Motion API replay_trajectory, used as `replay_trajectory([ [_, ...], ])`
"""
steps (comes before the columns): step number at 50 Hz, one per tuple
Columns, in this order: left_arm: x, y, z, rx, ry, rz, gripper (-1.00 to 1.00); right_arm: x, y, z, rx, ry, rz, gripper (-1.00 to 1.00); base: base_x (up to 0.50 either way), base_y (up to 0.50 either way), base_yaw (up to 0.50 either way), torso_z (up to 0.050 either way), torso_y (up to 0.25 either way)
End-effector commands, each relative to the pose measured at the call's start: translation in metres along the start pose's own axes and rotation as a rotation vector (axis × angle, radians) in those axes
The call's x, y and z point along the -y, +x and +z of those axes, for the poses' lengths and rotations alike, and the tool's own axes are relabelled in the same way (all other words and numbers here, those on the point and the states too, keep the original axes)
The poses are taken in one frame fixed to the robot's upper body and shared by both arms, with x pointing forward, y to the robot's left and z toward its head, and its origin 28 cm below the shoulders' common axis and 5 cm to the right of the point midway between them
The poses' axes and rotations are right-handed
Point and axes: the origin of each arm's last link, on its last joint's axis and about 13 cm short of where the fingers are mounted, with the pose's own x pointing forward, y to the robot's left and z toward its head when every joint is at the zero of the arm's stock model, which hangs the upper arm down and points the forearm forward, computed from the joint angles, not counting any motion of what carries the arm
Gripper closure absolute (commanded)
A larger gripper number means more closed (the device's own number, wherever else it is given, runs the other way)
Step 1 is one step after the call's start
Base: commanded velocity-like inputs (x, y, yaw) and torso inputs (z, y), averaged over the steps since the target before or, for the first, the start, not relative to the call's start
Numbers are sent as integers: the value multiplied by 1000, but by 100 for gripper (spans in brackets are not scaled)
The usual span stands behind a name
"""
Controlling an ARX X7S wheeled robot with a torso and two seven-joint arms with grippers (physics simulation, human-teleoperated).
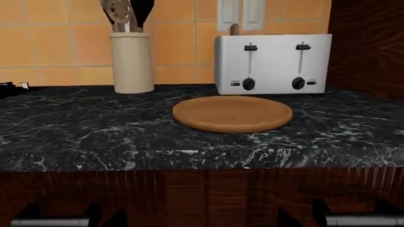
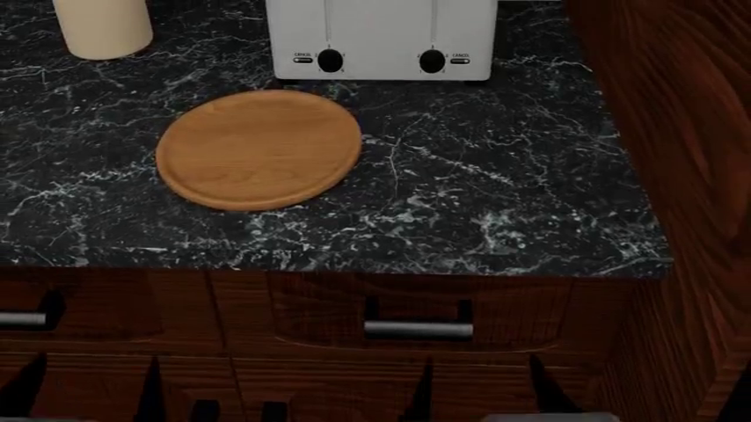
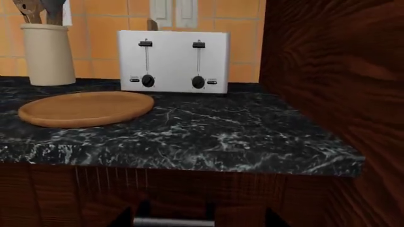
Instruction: Place the toasted item on a plate.
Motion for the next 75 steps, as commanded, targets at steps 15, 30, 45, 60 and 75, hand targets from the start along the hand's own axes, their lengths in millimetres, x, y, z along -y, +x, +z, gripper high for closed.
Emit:
replay_trajectory([
  [15, -38, 47, 135, 124, 80, -27, -100, 22, 74, 108, 146, -108, -12, -100, 0, 0, 0, 0, 0],
  [30, -60, 69, 154, 80, 114, 19, -100, 27, 97, 129, 137, -115, -9, -100, 0, 0, 0, 0, 0],
  [45, -51, 67, 159, 79, 132, -19, -100, 29, 95, 136, 146, -138, -1, -100, 0, 219, 0, 0, 0],
  [60, -51, 66, 156, 73, 152, -26, -100, 28, 95, 130, 137, -140, 9, -100, 0, 400, 0, 0, 0],
  [75, -53, 63, 154, 71, 158, -22, -100, 28, 94, 133, 139, -146, 7, -100, 0, 404, 0, 0, 0],
])
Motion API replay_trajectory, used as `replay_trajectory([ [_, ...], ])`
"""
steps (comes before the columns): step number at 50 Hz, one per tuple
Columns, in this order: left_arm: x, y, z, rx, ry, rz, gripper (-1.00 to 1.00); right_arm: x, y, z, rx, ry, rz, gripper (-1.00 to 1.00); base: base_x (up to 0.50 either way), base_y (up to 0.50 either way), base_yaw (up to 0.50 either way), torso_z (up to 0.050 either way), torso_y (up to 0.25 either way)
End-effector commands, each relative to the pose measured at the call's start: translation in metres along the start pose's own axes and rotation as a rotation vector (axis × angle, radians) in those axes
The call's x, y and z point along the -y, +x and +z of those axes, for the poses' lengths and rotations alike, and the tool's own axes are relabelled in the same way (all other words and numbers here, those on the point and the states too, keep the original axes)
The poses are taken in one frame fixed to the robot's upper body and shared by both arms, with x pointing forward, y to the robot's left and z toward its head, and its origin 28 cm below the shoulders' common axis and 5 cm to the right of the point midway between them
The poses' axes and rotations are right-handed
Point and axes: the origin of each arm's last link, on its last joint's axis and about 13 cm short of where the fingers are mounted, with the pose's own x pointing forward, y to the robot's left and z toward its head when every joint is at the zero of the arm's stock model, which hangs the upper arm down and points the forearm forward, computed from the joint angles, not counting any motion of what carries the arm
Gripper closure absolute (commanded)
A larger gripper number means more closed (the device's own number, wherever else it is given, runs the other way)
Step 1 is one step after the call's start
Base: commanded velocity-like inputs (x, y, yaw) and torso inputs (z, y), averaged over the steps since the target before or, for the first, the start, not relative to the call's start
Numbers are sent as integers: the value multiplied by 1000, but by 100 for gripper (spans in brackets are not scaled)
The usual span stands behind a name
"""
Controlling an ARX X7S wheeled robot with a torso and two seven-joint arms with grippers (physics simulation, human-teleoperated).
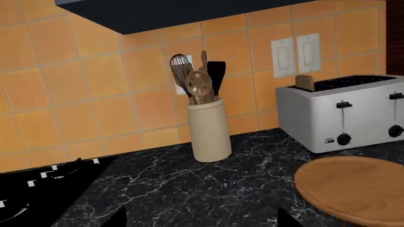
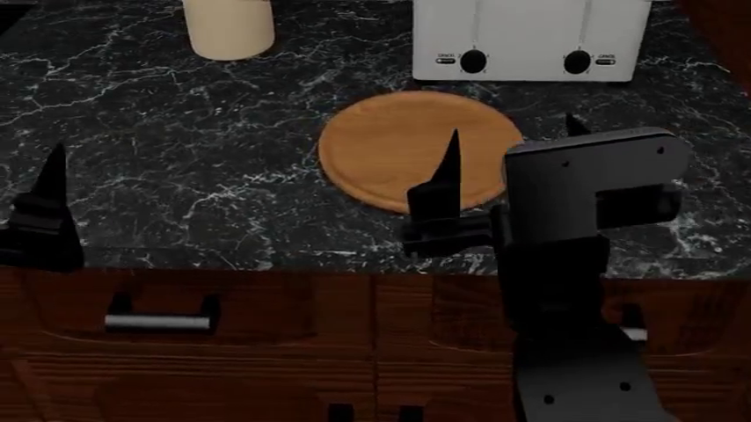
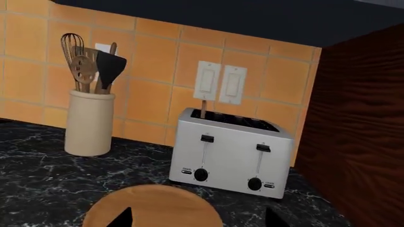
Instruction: Place the toasted item on a plate.
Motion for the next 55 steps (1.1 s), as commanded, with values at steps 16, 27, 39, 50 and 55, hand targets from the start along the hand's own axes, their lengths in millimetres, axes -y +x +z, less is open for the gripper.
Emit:
replay_trajectory([
  [16, 3, 0, 2, 19, 11, -24, -100, 7, -6, 15, 43, -4, -36, -100, 315, 76, 0, 0, 0],
  [27, 4, -1, 4, 25, 13, -29, -100, 9, -8, 18, 50, -2, -39, -100, 417, 0, 0, 0, 0],
  [39, 2, -5, 4, 31, 9, -25, -100, 7, -9, 22, 53, -10, -33, -100, 417, 0, 0, 0, 0],
  [50, 1, -6, 2, 31, 5, -22, -100, 6, -10, 24, 52, -16, -30, -100, 417, 0, 0, 0, 1],
  [55, 0, -7, 1, 30, 5, -21, -100, 5, -10, 23, 51, -17, -27, -100, 415, 0, 0, 0, 0],
])
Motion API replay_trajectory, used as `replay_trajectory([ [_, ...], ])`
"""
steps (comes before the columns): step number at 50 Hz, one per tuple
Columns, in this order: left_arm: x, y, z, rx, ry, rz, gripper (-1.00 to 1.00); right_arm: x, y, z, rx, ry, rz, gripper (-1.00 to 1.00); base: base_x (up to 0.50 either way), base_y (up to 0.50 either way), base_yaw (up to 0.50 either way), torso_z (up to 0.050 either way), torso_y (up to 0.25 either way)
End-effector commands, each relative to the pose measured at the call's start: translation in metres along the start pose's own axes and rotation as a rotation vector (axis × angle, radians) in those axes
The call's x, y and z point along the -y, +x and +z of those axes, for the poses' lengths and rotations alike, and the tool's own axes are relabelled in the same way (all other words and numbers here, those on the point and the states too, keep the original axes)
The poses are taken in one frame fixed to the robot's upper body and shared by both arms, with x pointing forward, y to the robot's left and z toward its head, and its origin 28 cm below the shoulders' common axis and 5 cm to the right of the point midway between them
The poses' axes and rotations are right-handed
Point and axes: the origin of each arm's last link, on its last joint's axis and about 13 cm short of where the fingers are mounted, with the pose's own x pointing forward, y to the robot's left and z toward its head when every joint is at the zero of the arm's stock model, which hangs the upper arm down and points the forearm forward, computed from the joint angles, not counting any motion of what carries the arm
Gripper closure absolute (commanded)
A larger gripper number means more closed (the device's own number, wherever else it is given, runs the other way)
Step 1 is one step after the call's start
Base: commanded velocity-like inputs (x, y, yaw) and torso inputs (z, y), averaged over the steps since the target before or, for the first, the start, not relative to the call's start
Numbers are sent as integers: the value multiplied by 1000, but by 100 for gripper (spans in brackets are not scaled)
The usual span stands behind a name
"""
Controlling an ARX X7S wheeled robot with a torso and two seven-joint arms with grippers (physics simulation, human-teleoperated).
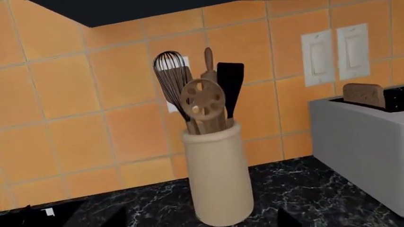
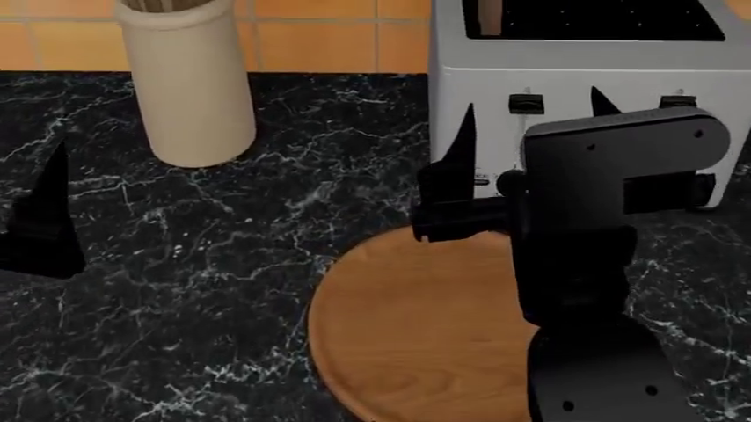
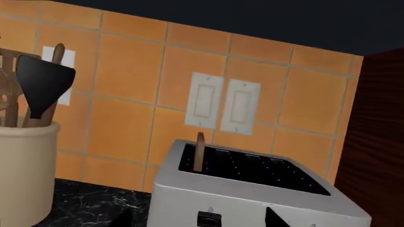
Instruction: Place the toasted item on a plate.
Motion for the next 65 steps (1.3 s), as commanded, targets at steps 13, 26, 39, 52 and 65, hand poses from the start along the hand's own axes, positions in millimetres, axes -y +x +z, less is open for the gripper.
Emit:
replay_trajectory([
  [13, -1, -3, -1, 2, 0, 2, -100, -1, -2, 0, 0, -5, 5, -100, 418, 0, 0, 0, 1],
  [26, 0, -3, -1, 0, 4, 0, -100, -1, -2, -2, -4, -3, 4, -100, 417, 0, 0, 0, 1],
  [39, 0, -2, -1, -1, 2, 2, -100, -2, -1, -2, -1, -1, 7, -100, 105, 0, 0, 0, 1],
  [52, 1, -1, -3, -5, 3, -5, -100, 4, -10, 26, -5, -54, -4, -100, 0, 0, 0, 0, 0],
  [65, 3, -3, -4, -4, -1, -14, -100, 17, 0, 71, -103, -125, 47, -100, 0, 0, 0, 0, 0],
])
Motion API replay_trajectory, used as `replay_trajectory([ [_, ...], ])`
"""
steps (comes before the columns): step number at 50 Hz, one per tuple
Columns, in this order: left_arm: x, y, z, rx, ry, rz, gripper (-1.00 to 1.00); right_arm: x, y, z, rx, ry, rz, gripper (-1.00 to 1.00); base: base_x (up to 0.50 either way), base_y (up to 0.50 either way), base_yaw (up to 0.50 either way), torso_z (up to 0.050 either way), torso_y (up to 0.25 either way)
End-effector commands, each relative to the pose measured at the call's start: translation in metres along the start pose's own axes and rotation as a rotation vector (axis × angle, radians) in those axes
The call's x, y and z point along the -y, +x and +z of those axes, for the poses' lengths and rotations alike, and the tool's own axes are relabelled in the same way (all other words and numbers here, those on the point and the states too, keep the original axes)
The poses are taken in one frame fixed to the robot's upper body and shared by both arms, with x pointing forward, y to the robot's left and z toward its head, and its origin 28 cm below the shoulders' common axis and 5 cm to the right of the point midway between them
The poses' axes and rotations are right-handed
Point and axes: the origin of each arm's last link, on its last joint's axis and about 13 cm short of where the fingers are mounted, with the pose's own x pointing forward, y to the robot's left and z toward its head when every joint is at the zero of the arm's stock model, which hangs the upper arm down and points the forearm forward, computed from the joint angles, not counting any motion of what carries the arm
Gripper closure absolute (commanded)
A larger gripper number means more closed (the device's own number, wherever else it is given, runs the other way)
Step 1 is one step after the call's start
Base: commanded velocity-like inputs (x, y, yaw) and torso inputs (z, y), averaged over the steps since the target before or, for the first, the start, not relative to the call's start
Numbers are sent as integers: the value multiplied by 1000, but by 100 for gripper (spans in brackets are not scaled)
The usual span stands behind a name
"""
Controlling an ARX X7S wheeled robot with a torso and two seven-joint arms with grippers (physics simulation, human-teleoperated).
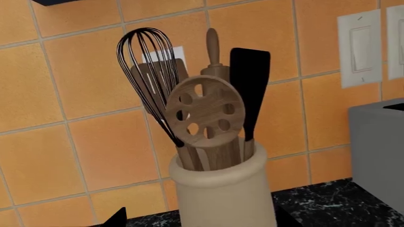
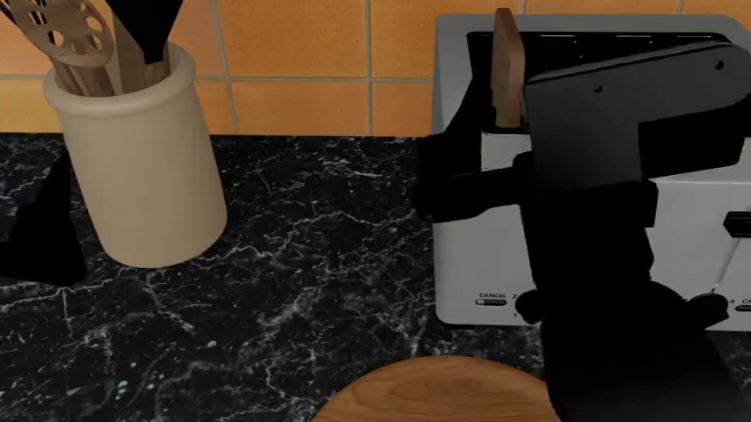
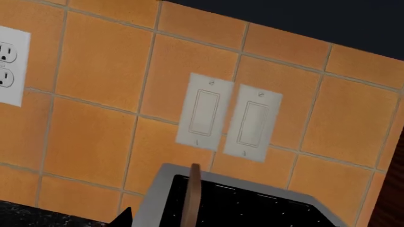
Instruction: Place the toasted item on a plate.
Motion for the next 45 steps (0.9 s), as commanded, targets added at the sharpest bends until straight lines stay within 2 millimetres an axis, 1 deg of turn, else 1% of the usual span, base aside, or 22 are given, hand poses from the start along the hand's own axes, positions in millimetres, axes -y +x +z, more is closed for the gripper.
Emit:
replay_trajectory([
  [1, 2, -1, -1, 0, -4, -10, -100, 11, 6, 35, -77, -55, 50, -100, 0, 0, 0, 0, 0],
  [5, 1, 0, -3, 1, -3, -12, -100, 13, 15, 42, -117, -80, 73, -100, 0, 0, 0, 0, 0],
  [8, 1, 0, -4, 1, -5, -12, -100, 16, 21, 43, -155, -113, 72, -100, 0, 0, 0, 0, 0],
  [10, 1, 0, -5, 2, -7, -13, -100, 17, 23, 46, -167, -103, 83, -100, 0, 0, 0, 0, 0],
  [16, 3, 1, -7, -3, -8, -19, -100, 24, 33, 58, -215, -131, 85, -100, 0, 0, 0, 0, 0],
  [19, 3, 1, -7, -2, -8, -19, -100, 28, 43, 61, -249, -152, 74, -100, 0, 0, 0, 0, 0],
  [20, 4, 1, -8, -3, -8, -20, -100, 29, 47, 64, -257, -128, 78, -100, 0, 0, 0, 0, 0],
  [21, 4, 2, -8, -5, -7, -20, -100, 30, 51, 66, -263, -150, 70, -100, 0, 0, 0, 0, 0],
  [25, 5, 3, -10, -9, -6, -24, -100, 29, 64, 72, -277, -136, 70, -100, 0, 0, 0, 0, 0],
  [33, 4, 3, -12, -14, -2, -20, -100, 27, 87, 65, -323, -148, 60, -100, 0, 0, 0, 0, 0],
  [38, 5, 1, -14, -17, -4, -17, -100, 19, 97, 70, -323, -153, 84, -100, 0, 0, 0, 0, 0],
  [45, 0, 1, -18, -22, -4, -11, -100, 8, 109, 61, -362, -137, 111, -100, 0, 0, 0, 0, 0],
])
